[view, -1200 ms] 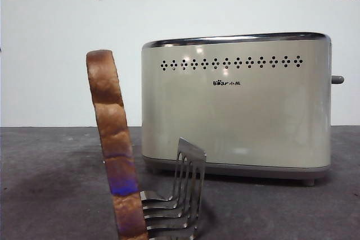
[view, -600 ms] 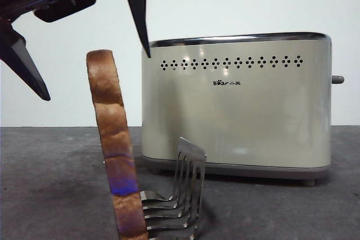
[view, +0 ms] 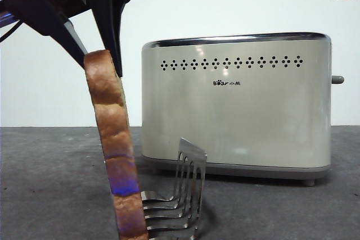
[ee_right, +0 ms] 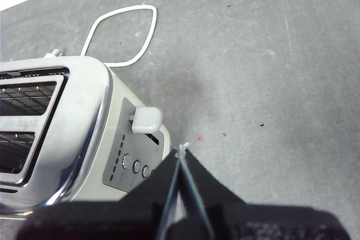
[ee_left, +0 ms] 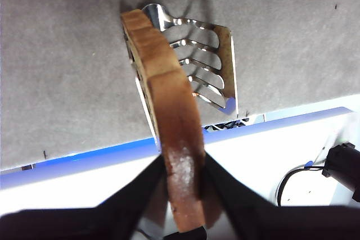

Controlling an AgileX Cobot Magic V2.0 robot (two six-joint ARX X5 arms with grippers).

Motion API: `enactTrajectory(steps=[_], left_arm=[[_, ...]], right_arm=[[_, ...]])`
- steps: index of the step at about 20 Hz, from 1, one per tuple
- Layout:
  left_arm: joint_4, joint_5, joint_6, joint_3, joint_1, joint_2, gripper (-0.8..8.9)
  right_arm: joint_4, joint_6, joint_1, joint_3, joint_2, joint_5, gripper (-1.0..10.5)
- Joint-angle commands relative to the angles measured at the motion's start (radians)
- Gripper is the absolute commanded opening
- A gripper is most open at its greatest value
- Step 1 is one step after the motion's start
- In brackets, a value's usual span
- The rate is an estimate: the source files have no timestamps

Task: Pick up a slice of bread from the rack,put the bread on the toaster,press the button

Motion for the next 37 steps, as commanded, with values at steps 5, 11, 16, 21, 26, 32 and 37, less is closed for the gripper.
enactTrajectory(steps=[5,11,16,21,26,32,37], left_arm=[[0.011,0.008,-0.005,0.0,-0.003,0.006,-0.08],[0.008,0.008,0.015,0.005,-0.003,0.005,-0.08],[-0.003,-0.011,0.045,0.072,-0.003,0.003,-0.08],[-0.12,-0.037,0.135,0.164,-0.002,0.001,-0.08],[-0.174,-0.049,0.308,0.331,-0.003,-0.027,-0.08],[-0.18,-0.068,0.938,0.639,-0.003,-0.025,-0.08],[-0.161,-0.107,1.639,0.745,-0.014,-0.025,-0.08]], right_arm=[[-0.011,-0.009,0.001,0.003,-0.001,-0.003,0.0],[-0.026,-0.027,0.001,0.003,-0.001,-0.003,0.0],[-0.027,-0.027,0.001,0.003,-0.001,-0.003,0.0],[-0.034,-0.027,0.001,0.003,-0.001,-0.002,0.0],[-0.044,-0.032,0.001,0.003,-0.001,0.004,0.0],[-0.039,-0.032,0.001,0.003,0.001,0.004,0.0],[-0.055,-0.043,0.001,0.003,0.001,0.001,0.0]])
